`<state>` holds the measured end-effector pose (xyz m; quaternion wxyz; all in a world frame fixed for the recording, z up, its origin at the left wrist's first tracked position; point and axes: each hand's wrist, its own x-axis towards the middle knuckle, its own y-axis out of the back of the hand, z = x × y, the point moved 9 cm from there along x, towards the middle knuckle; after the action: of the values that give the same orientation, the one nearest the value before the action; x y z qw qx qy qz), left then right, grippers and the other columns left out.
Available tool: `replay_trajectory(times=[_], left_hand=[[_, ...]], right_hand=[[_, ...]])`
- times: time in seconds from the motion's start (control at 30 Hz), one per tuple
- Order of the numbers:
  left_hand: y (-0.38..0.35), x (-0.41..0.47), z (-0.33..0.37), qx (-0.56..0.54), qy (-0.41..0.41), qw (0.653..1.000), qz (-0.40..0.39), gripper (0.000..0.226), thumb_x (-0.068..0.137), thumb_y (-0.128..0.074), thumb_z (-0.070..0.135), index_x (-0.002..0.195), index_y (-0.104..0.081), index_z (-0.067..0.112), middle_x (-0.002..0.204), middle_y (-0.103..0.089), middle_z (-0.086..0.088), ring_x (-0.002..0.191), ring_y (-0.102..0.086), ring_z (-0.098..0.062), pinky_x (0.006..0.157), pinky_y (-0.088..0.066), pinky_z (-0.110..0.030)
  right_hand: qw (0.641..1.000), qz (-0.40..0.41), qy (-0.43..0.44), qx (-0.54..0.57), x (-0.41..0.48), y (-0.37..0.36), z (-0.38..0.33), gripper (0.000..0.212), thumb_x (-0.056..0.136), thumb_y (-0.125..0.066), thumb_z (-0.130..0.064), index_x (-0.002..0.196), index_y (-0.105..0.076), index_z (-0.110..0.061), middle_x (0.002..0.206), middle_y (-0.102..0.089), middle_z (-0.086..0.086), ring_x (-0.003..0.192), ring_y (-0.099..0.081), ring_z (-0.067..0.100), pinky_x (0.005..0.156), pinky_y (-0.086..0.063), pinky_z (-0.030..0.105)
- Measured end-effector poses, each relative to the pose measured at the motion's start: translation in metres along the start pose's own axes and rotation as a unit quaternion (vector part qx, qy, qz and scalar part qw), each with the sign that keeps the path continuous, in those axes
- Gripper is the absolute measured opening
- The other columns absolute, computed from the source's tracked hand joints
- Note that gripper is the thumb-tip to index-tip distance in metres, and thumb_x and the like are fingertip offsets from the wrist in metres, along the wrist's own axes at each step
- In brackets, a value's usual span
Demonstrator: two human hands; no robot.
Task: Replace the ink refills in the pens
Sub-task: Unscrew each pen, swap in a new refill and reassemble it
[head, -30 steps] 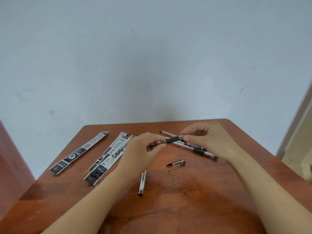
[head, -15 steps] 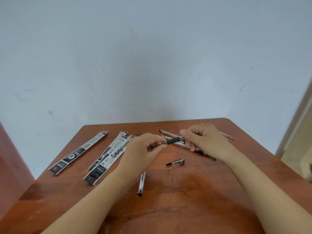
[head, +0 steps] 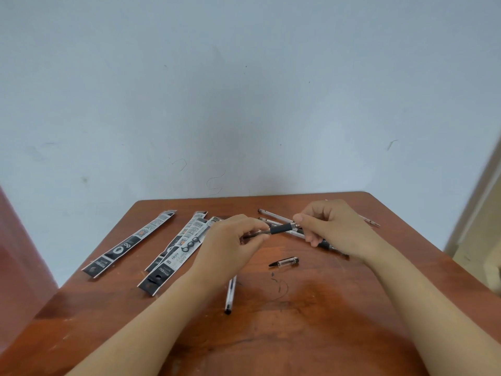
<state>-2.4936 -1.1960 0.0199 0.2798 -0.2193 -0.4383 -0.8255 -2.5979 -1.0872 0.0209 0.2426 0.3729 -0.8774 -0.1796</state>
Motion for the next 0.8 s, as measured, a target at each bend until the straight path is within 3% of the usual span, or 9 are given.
replay_trajectory(times=[0.1, 0.17, 0.23, 0.3, 0.43, 0.67, 0.8], left_hand=[[-0.0012, 0.0001, 0.0013, 0.004, -0.005, 1.000, -0.004, 0.013, 0.078, -0.068, 0.015, 0.090, -0.071, 0.017, 0.076, -0.064, 0.008, 0.068, -0.057, -0.005, 0.067, -0.044, -0.016], [-0.0014, 0.0005, 0.0007, -0.001, 0.002, 1.000, -0.004, 0.013, 0.078, -0.067, 0.014, 0.091, -0.071, 0.017, 0.077, -0.066, 0.005, 0.071, -0.058, -0.008, 0.065, -0.046, -0.018], [-0.0010, 0.0012, -0.0014, -0.004, 0.011, 1.000, -0.002, 0.014, 0.078, -0.067, 0.014, 0.091, -0.071, 0.017, 0.079, -0.068, 0.002, 0.073, -0.060, -0.012, 0.066, -0.048, -0.022], [-0.0003, 0.0018, -0.0023, -0.007, 0.013, 1.000, 0.001, 0.014, 0.078, -0.067, 0.013, 0.091, -0.071, 0.018, 0.080, -0.068, 0.002, 0.074, -0.060, -0.012, 0.067, -0.050, -0.025], [0.0006, 0.0012, -0.0018, -0.005, 0.008, 1.000, 0.003, 0.014, 0.078, -0.067, 0.013, 0.091, -0.071, 0.017, 0.080, -0.068, 0.002, 0.074, -0.060, -0.012, 0.068, -0.051, -0.027], [0.0008, 0.0009, 0.0012, 0.001, -0.002, 1.000, 0.001, 0.014, 0.079, -0.067, 0.013, 0.092, -0.071, 0.017, 0.079, -0.068, 0.001, 0.073, -0.060, -0.013, 0.067, -0.050, -0.027], [0.0015, 0.0016, 0.0012, 0.000, 0.001, 1.000, 0.006, 0.014, 0.078, -0.067, 0.013, 0.091, -0.071, 0.016, 0.078, -0.068, 0.001, 0.072, -0.060, -0.013, 0.065, -0.048, -0.025]], right_hand=[[1.000, 0.010, -0.005, -0.024, -0.0006, -0.0014, 0.0009, 0.043, 0.090, -0.054, -0.026, 0.047, -0.054, -0.021, 0.040, -0.055, -0.006, 0.041, -0.049, 0.004, 0.049, -0.042, 0.011], [1.000, 0.013, -0.008, -0.013, -0.0002, 0.0002, 0.0012, 0.039, 0.090, -0.052, -0.031, 0.057, -0.062, -0.011, 0.044, -0.058, -0.006, 0.043, -0.050, 0.005, 0.050, -0.041, 0.013], [1.000, 0.006, -0.009, 0.008, -0.0004, 0.0014, 0.0001, 0.026, 0.088, -0.053, -0.031, 0.078, -0.067, -0.012, 0.053, -0.062, -0.007, 0.047, -0.052, 0.005, 0.050, -0.042, 0.015], [1.000, -0.009, -0.005, 0.024, -0.0010, 0.0017, -0.0015, 0.004, 0.085, -0.060, -0.025, 0.085, -0.064, -0.026, 0.057, -0.064, -0.015, 0.049, -0.054, 0.002, 0.050, -0.043, 0.013], [1.000, -0.020, 0.005, 0.011, -0.0020, 0.0005, -0.0026, 0.015, 0.081, -0.066, -0.013, 0.073, -0.064, -0.025, 0.052, -0.062, -0.015, 0.049, -0.054, 0.000, 0.052, -0.044, 0.013], [1.000, -0.005, 0.012, -0.004, -0.0010, -0.0011, -0.0023, 0.038, 0.087, -0.058, -0.023, 0.050, -0.059, -0.028, 0.046, -0.059, -0.006, 0.044, -0.052, 0.004, 0.050, -0.042, 0.010], [1.000, -0.008, 0.010, 0.004, -0.0002, -0.0006, -0.0009, 0.024, 0.087, -0.058, -0.025, 0.064, -0.064, -0.030, 0.051, -0.062, -0.008, 0.048, -0.053, 0.006, 0.051, -0.042, 0.012]])
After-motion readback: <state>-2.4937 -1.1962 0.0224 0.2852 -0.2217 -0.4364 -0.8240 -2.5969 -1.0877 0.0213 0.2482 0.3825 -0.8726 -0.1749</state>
